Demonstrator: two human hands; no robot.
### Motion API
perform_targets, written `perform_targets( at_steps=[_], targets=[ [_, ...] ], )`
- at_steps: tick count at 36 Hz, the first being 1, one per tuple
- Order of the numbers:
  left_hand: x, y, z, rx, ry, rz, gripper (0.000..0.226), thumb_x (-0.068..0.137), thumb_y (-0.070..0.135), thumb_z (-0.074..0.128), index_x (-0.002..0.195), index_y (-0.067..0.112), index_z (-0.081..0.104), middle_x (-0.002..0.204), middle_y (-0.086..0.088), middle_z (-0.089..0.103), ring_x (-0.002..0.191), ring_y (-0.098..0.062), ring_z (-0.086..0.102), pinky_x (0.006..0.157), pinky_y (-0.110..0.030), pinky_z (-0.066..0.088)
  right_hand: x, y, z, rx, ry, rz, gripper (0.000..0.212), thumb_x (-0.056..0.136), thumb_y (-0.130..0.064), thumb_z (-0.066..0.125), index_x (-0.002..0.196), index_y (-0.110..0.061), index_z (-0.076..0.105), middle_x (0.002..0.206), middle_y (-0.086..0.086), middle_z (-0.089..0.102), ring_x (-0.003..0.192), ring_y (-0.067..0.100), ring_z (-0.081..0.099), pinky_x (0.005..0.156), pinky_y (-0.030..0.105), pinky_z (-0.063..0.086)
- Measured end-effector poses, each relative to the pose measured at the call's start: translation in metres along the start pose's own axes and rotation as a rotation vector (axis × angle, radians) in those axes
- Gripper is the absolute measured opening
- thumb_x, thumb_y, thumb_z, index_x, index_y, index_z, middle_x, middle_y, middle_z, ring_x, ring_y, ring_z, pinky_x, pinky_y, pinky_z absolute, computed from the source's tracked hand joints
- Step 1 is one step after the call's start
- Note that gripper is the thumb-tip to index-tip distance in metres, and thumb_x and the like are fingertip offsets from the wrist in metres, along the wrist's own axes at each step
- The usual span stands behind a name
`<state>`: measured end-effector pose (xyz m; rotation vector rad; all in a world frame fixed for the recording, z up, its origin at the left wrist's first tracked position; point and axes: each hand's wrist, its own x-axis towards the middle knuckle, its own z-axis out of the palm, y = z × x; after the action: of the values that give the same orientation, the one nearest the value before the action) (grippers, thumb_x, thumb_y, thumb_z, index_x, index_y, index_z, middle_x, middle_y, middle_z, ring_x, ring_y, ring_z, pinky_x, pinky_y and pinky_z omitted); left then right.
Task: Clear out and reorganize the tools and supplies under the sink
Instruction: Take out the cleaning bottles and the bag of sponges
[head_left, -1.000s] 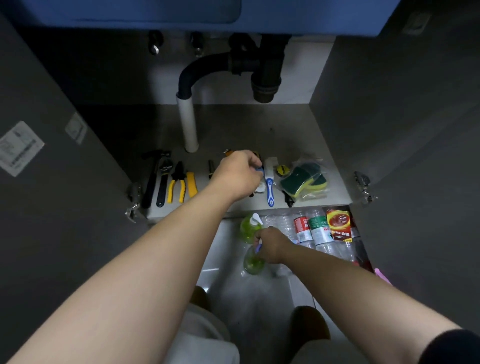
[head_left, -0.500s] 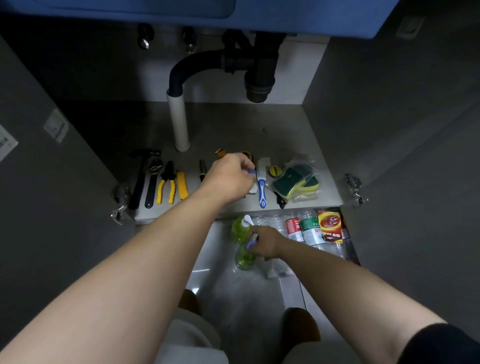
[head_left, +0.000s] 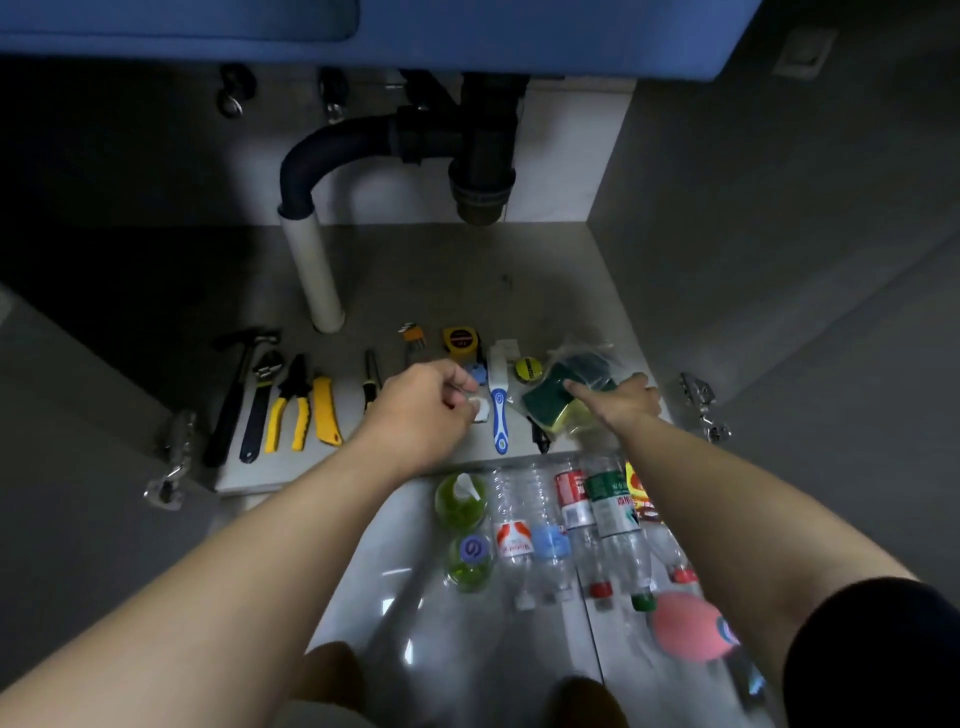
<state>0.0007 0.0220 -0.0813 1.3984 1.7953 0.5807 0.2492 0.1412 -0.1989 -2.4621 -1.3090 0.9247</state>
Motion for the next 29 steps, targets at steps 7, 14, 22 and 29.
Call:
perform_targets(
  at_steps=[7,14,22,29],
  targets=[
    [0.019,0.003,0.008,0.032,-0.029,-0.009,0.013,0.097,0.022,0.064,0.108,0.026,0.070,0.095,0.007,0.071,0.096,-0.010,0.066,0.093,-0.029,0.053,0.051,0.000,0.017,0.050,-0.146,0.041,0.121,0.058,-0.065,0.086,0.148,-0.011,0.028,0.145,0.017,0.039,0.134,0.037,0.040,0.110,0.047,0.040],
    [0.034,0.003,0.017,0.050,-0.035,-0.014,0.015,0.098,0.023,0.064,0.111,0.027,0.070,0.098,0.009,0.070,0.096,-0.007,0.064,0.090,-0.028,0.053,0.078,0.003,0.035,0.094,-0.160,0.063,0.103,0.061,-0.048,0.092,0.137,-0.008,0.034,0.135,0.017,0.052,0.122,0.035,0.053,0.105,0.047,0.045],
    [0.040,0.010,0.025,0.022,-0.064,0.000,0.014,0.096,0.021,0.062,0.106,0.028,0.070,0.094,0.012,0.071,0.093,-0.006,0.065,0.081,-0.017,0.050,0.060,0.008,0.006,0.401,-0.125,0.026,0.079,0.072,-0.037,0.084,0.134,-0.013,0.042,0.125,0.011,0.061,0.111,0.032,0.062,0.098,0.049,0.053],
    [0.031,0.029,0.030,-0.199,-0.066,-0.046,0.016,0.097,0.018,0.064,0.112,0.019,0.069,0.102,-0.006,0.072,0.102,-0.021,0.067,0.093,-0.033,0.052,-0.026,-0.007,-0.056,0.770,-0.412,-0.113,0.062,0.065,-0.040,0.087,0.118,-0.018,0.065,0.104,0.008,0.075,0.089,0.034,0.070,0.083,0.039,0.058]
  ],
)
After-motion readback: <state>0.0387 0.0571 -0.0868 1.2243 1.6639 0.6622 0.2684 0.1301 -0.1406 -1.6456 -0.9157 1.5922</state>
